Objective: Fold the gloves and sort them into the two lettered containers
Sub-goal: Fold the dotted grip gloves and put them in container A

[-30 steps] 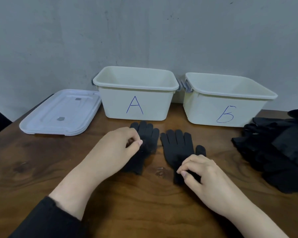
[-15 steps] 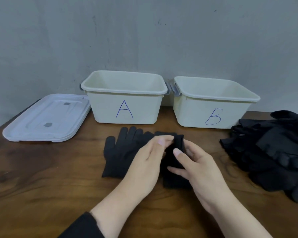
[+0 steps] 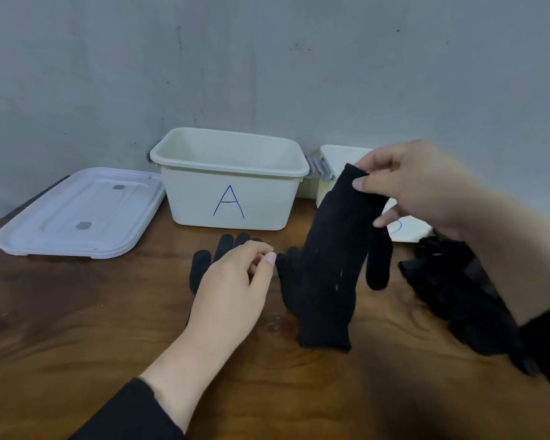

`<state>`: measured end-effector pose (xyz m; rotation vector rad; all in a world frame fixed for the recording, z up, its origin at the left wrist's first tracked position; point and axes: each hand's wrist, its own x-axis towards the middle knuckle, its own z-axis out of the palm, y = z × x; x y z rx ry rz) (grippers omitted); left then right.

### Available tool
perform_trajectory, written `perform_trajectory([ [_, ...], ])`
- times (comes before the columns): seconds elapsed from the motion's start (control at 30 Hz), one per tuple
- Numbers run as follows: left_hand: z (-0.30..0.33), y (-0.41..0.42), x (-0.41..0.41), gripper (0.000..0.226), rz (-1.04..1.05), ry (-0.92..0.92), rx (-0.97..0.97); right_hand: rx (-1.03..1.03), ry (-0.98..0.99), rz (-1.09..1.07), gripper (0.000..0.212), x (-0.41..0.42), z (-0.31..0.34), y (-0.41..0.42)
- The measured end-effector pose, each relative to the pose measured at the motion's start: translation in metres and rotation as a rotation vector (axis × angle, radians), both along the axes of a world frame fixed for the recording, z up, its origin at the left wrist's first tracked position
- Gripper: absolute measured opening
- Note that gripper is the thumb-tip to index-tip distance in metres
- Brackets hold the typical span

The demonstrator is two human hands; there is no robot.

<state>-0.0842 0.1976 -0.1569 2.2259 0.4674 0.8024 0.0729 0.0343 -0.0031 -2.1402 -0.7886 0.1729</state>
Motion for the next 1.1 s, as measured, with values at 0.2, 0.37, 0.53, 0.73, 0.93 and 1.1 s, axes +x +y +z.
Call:
perform_trajectory([
  [0.2,0.002,0.002,-0.001,0.027,-0.001,-0.008,0.023,0.184,-0.459,-0.030,0.020,-0.007,-0.007,0.003],
  [0.37,0.000,0.002,0.000,0.025,-0.032,0.017,0.067,-0.036,-0.500,0.113,0.026,-0.047,-0.121,-0.026],
  [0.53,-0.007,-0.003,0.005,0.023,-0.177,0.198,0.220,-0.084,-0.430,0.190,0.028,-0.057,-0.192,-0.045],
  [0.73,-0.015,-0.011,0.006,0.040,-0.329,0.449,0.391,-0.029,-0.466,0.209,0.021,-0.053,-0.193,-0.046],
  [0.93,-0.014,-0.012,0.007,0.044,-0.337,0.447,0.392,-0.058,-0.546,0.293,0.021,-0.057,-0.184,-0.045],
  [1.1,-0.014,-0.011,0.006,0.035,-0.344,0.412,0.378,-0.006,-0.388,0.286,0.030,-0.051,-0.178,-0.054],
])
